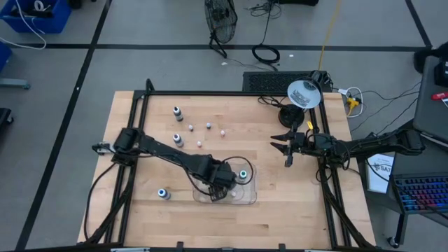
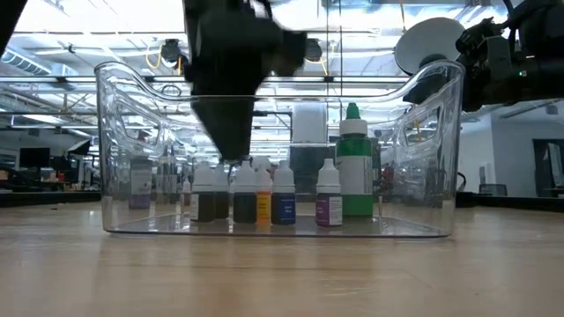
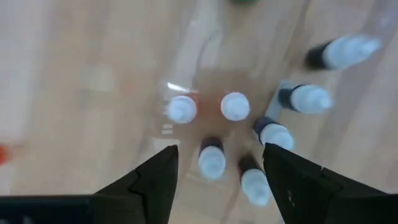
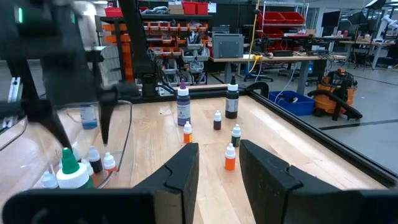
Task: Pick & Place food coloring
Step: Put the big blue food coloring bottle into the bin
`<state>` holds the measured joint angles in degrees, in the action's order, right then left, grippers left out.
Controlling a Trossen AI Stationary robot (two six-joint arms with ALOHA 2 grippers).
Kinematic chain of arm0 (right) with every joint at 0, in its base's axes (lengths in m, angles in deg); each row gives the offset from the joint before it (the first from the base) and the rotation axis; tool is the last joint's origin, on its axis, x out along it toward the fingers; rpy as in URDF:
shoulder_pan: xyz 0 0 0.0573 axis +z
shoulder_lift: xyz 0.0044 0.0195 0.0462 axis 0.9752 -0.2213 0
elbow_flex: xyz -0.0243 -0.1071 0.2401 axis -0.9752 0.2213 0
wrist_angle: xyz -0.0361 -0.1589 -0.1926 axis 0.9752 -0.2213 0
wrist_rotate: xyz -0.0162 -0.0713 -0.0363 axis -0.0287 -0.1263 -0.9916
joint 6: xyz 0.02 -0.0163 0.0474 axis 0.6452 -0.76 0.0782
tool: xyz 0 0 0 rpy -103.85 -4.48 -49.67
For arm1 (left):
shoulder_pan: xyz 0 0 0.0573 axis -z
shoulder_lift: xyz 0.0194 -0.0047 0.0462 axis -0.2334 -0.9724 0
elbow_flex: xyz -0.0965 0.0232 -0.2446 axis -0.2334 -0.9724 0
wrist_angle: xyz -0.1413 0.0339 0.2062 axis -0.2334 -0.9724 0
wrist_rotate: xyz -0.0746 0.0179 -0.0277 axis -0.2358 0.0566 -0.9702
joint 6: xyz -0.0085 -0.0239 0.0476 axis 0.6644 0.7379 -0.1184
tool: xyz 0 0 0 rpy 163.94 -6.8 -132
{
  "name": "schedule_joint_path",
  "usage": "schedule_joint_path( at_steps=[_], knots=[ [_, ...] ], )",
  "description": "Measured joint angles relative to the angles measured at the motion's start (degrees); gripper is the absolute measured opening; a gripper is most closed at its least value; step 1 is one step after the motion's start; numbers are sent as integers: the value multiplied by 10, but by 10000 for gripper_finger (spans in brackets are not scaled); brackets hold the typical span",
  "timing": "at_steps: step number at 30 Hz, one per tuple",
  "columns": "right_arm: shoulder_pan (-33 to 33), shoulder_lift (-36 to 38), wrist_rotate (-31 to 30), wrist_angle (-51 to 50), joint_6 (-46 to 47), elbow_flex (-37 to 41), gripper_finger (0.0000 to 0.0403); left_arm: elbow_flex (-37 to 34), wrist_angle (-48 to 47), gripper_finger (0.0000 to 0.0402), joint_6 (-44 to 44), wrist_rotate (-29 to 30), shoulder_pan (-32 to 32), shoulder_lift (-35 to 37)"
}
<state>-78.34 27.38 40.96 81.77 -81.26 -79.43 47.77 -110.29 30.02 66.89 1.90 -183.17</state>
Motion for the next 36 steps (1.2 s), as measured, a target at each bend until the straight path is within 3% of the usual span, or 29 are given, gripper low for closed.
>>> schedule_joint_path(
  at_steps=[7,12,16,21,23,29,36],
  knots=[
    [0,0,0,0,0,0,105,0,-19,237,6,101,37,114],
    [0,0,0,0,0,0,107,1,-82,238,77,60,95,177],
    [0,0,0,0,0,0,105,1,-156,237,270,41,146,209],
    [0,0,0,0,0,0,107,0,-340,219,593,29,216,211],
    [0,0,0,0,0,0,107,-11,-346,210,671,7,234,214],
    [0,0,0,3,0,0,105,-47,-317,192,747,20,265,227],
    [0,0,0,3,0,0,106,-129,-296,216,755,-76,243,225]
  ],
)
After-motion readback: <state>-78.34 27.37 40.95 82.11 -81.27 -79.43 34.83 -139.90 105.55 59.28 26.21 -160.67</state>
